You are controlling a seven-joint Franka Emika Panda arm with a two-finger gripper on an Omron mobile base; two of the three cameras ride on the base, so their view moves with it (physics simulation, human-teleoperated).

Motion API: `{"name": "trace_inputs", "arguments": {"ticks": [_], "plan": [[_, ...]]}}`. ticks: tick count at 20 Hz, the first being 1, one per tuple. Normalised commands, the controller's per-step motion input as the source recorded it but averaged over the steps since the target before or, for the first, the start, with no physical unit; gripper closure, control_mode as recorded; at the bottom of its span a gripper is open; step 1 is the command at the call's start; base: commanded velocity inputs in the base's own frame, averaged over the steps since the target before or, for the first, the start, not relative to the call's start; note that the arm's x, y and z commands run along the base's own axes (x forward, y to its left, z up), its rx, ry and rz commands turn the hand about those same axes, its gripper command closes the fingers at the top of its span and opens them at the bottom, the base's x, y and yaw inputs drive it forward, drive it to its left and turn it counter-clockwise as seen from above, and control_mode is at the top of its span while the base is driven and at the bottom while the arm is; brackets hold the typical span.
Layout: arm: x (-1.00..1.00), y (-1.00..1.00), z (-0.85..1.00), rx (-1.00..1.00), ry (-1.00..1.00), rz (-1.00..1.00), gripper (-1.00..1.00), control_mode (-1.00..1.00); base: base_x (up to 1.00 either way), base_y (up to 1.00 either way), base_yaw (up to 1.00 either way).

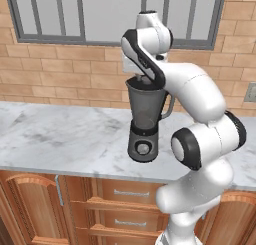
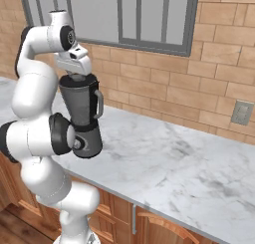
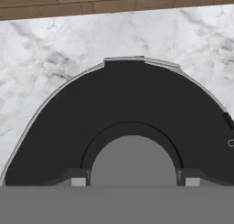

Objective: Grab the onion and garlic from the fridge, place them in the blender, close the lid, and turn on the blender to create a marinade.

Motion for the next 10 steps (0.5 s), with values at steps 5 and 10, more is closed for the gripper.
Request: {"name": "trace_inputs", "arguments": {"ticks": [5, 10], "plan": [[0.13, 0.00, -0.44, 0.01, 0.03, 0.01, 1.00, -1.00, 0.00, 0.00, 0.00], [0.13, 0.00, -0.05, 0.02, 0.07, 0.02, 1.00, -1.00, 0.00, 0.00, 0.00]]}}
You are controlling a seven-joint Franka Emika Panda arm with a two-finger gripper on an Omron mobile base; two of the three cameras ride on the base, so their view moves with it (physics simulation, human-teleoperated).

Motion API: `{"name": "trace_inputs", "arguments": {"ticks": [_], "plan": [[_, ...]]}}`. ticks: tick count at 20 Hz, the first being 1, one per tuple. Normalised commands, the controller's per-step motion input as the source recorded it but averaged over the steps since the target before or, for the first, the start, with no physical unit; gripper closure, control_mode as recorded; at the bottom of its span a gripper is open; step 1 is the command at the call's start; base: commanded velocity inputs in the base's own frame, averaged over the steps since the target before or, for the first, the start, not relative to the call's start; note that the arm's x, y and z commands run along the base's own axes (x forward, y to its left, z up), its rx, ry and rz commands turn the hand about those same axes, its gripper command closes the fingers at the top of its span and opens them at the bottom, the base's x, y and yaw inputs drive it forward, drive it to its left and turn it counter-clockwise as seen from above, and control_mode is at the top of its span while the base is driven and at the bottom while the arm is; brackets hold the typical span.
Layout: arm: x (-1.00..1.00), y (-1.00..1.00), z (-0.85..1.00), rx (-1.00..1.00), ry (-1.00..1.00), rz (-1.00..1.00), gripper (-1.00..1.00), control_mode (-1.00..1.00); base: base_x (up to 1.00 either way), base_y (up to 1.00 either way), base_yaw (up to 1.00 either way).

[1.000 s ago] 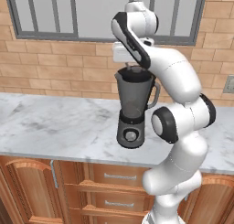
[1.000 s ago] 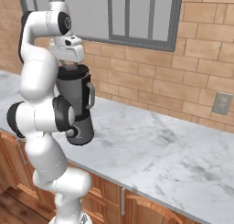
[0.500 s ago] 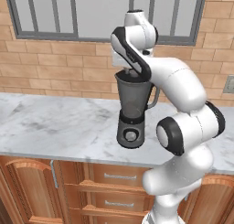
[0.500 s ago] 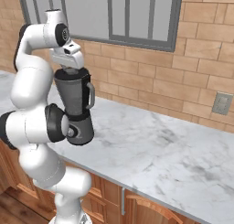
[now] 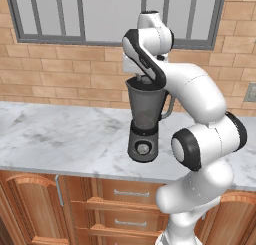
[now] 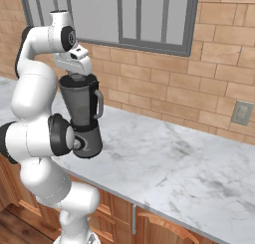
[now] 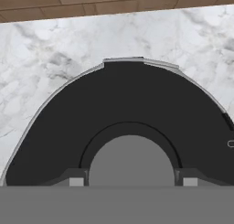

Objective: Grab the onion and garlic from the fridge, place them in the blender, close the lid, and turn on the blender to create a marinade.

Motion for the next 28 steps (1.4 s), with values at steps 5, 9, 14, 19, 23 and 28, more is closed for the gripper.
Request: {"name": "trace_inputs", "arguments": {"ticks": [5, 9, 14, 19, 23, 28], "plan": [[0.00, 0.00, -0.23, 0.00, 0.00, 0.00, -1.00, -1.00, 0.00, 0.00, 0.00], [0.00, 0.00, -0.02, 0.00, 0.00, 0.00, -1.00, -1.00, 0.00, 0.00, 0.00], [0.00, 0.00, 0.00, 0.00, 0.00, 0.00, -1.00, -1.00, 0.00, 0.00, 0.00], [0.00, 0.00, 0.21, 0.00, 0.00, 0.00, -1.00, -1.00, 0.00, 0.00, 0.00], [-0.08, 0.00, 0.46, 0.00, -0.03, 0.00, -1.00, -1.00, 0.00, 0.00, 0.00], [-0.64, 0.04, 0.48, 0.00, -0.14, -0.01, -1.00, -1.00, 0.00, 0.00, 0.00]]}}
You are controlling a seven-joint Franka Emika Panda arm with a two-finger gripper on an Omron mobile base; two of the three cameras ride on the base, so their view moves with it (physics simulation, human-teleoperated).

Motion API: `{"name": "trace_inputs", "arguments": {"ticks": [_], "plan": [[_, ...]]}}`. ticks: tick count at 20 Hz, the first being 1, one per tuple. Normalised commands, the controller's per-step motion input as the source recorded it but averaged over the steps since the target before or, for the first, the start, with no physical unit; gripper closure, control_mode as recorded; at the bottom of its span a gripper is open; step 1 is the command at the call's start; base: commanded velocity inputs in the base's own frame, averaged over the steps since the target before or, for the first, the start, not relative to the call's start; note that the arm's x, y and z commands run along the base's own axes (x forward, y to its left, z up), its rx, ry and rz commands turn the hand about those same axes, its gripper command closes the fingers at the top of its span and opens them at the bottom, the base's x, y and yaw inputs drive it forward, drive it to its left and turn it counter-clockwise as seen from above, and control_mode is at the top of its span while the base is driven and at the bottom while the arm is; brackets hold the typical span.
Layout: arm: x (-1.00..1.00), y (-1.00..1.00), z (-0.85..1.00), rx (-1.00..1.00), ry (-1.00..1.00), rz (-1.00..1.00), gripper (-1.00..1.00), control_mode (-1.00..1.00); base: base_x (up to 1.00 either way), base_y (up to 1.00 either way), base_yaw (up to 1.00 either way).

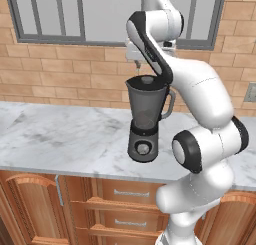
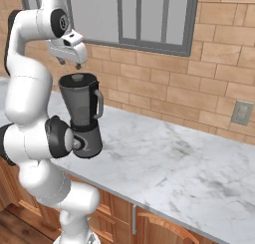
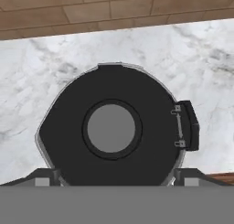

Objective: Grab the onion and garlic from the fridge, place them in the blender, close the lid, and turn on the blender to create a marinade.

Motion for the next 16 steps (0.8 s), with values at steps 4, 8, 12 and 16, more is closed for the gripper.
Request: {"name": "trace_inputs", "arguments": {"ticks": [4, 8, 12, 16], "plan": [[-1.00, 0.08, -0.07, 0.00, -0.21, -0.14, -1.00, -1.00, 0.00, 0.00, 0.00], [-1.00, 0.08, -0.64, -0.01, -0.23, -0.27, -1.00, -1.00, 0.00, 0.00, 0.00], [-0.99, 0.07, -0.91, -0.05, -0.25, -0.38, -1.00, -1.00, 0.00, 0.00, 0.00], [-0.72, 0.00, -0.99, -0.08, -0.17, -0.49, -1.00, -1.00, 0.00, 0.00, 0.00]]}}
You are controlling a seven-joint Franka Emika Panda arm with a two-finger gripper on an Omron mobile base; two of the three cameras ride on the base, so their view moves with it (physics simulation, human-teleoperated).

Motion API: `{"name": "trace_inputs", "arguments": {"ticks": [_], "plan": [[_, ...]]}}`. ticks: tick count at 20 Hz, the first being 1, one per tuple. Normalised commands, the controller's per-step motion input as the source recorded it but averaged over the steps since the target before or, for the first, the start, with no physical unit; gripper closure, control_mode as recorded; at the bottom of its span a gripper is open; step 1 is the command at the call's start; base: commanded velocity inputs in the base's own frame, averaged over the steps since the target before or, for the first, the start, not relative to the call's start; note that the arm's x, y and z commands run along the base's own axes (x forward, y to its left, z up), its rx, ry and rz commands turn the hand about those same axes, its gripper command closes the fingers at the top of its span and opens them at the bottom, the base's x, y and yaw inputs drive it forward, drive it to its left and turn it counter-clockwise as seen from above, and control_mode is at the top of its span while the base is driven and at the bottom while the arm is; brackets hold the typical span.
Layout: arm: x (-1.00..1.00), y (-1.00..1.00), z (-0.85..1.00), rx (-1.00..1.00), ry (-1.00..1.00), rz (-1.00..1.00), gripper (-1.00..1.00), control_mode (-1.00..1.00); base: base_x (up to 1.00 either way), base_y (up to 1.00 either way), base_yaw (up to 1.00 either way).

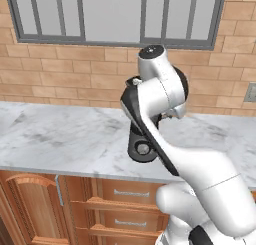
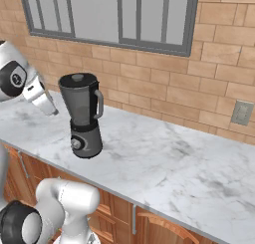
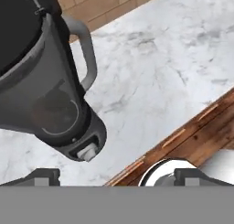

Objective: Grab the onion and garlic from the fridge, place them in the blender, close the lid, and turn on the blender to create a marinade.

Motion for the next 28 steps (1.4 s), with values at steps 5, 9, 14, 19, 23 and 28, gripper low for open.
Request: {"name": "trace_inputs", "arguments": {"ticks": [5, 9, 14, 19, 23, 28], "plan": [[-0.37, 0.01, -0.88, -0.05, -0.12, -0.55, -1.00, -1.00, 0.00, 0.00, 0.00], [0.00, 0.00, -0.49, -0.07, -0.15, -0.49, -1.00, -1.00, 0.00, 0.00, 0.00], [0.02, 0.05, -0.39, -0.15, -0.15, -0.26, -1.00, -1.00, 0.00, 0.00, 0.00], [0.07, 0.18, -0.31, -0.16, -0.13, -0.12, -1.00, -1.00, 0.00, 0.00, 0.00], [0.11, 0.11, -0.29, -0.14, -0.09, -0.07, -1.00, -1.00, 0.00, 0.00, 0.00], [0.17, 0.06, -0.20, -0.08, -0.10, -0.03, -1.00, -1.00, 0.00, 0.00, 0.00]]}}
